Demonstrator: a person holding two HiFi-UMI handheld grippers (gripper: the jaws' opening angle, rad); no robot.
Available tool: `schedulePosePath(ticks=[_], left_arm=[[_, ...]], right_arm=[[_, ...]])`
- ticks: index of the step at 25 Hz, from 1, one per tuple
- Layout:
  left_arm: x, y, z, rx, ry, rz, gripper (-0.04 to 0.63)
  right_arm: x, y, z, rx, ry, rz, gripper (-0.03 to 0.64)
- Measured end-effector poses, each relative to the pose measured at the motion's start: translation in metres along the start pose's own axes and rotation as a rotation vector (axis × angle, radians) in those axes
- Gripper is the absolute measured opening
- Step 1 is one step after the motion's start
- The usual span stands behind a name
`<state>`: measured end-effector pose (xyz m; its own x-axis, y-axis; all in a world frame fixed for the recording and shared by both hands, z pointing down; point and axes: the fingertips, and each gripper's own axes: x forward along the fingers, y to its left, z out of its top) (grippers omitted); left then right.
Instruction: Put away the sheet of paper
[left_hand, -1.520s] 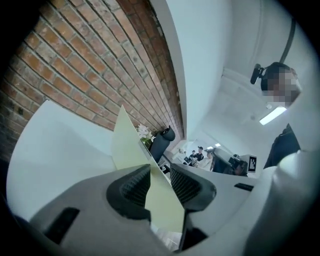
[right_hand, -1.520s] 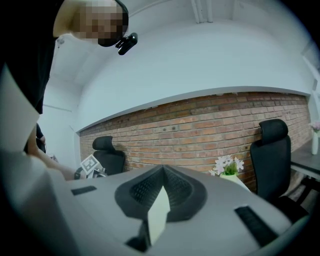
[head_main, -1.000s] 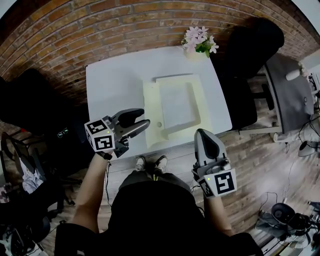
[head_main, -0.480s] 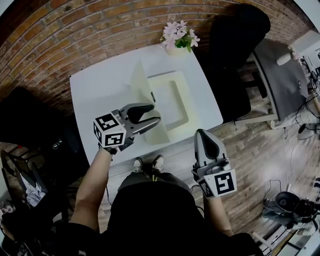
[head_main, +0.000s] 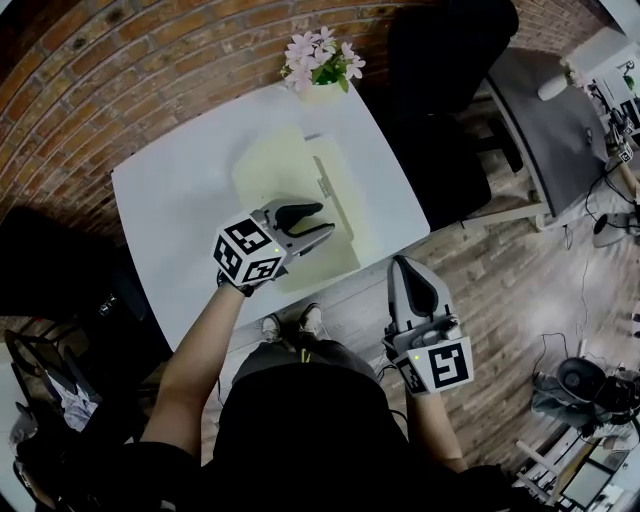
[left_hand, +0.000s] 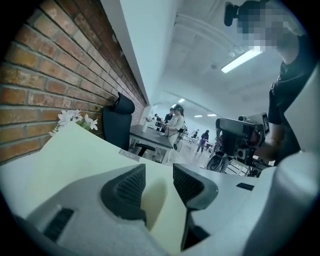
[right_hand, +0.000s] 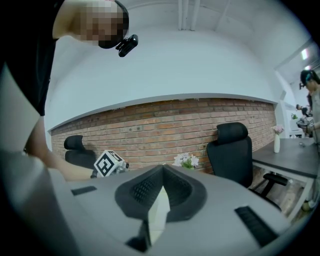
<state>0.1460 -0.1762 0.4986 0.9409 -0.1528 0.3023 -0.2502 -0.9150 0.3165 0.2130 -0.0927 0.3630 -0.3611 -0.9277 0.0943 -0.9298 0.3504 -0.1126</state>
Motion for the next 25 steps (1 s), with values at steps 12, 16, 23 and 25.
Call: schedulePosePath(ticks=[12,16,23,25], left_arm=[[0.08,0.042,-0.048,0.071,0.247,0.107,0.166],[0.098,0.046,-0.061,0.082,0.305,0.114,0.166],[0.118,0.053,-0.083,0.085,0.401,0.116,0.169],[0.12,0.05,-0.089,0.099,0.449,0.108,0.164]], right_arm=[[-0.002,-0.03,-0.018,0.038,0.054,-0.047,0.012],[0.0,-0.034,-0.021,0.041,0.059,-0.046,0.012],[0.001,-0.042,-0.024,0.039,0.062,-0.031,0.012],[-0.001,-0.045,-0.028,0.033,0.075,-0.035,0.012]])
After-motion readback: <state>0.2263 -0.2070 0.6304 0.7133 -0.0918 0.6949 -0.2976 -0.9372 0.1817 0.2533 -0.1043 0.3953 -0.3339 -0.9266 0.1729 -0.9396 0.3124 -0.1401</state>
